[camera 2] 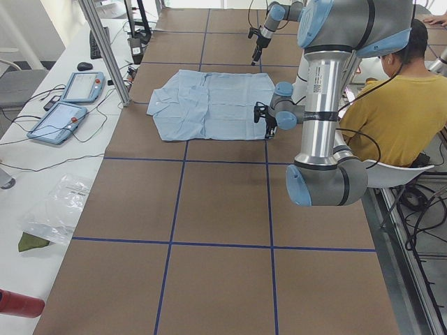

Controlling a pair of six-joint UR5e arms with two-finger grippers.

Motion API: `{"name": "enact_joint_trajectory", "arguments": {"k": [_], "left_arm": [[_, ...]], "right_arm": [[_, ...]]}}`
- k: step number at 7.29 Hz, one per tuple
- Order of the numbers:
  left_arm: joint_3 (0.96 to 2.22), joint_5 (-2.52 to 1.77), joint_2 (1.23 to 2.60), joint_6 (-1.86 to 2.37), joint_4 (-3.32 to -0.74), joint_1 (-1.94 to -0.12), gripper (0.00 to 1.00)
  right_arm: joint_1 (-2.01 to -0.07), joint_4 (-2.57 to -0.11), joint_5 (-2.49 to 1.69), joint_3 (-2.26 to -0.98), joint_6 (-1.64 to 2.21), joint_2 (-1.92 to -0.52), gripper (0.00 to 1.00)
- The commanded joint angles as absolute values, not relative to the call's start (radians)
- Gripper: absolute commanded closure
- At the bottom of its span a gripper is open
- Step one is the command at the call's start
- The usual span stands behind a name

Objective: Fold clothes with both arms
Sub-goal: 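Move both grippers to the shirt hem corners nearest the robot and grasp them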

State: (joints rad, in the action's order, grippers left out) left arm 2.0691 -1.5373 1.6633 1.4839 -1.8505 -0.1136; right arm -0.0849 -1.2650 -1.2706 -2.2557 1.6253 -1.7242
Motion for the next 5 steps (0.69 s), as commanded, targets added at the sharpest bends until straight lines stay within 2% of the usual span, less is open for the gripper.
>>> {"name": "enact_joint_trajectory", "arguments": {"k": [1,2,3,5], "left_arm": [[2.071,-1.531,1.667,1.485,-1.853,-0.114,1.0],[2.072,-1.529,1.667,1.485,-1.855,-0.114,1.0],[2.078,-1.525,1.667,1.485,-1.855,-0.114,1.0],[2.089,-1.496,1.667,1.485,-1.855,-0.114,1.0]], "right_arm": [[-0.007,-1.229,-1.194,-2.256,1.684,-1.77,0.02],[0.021,-1.227,-1.177,-2.255,1.753,-1.775,0.27],[0.05,-1.229,-1.143,-2.249,1.778,-1.775,0.41],[0.072,-1.229,-1.12,-2.202,1.825,-1.767,0.42]]}}
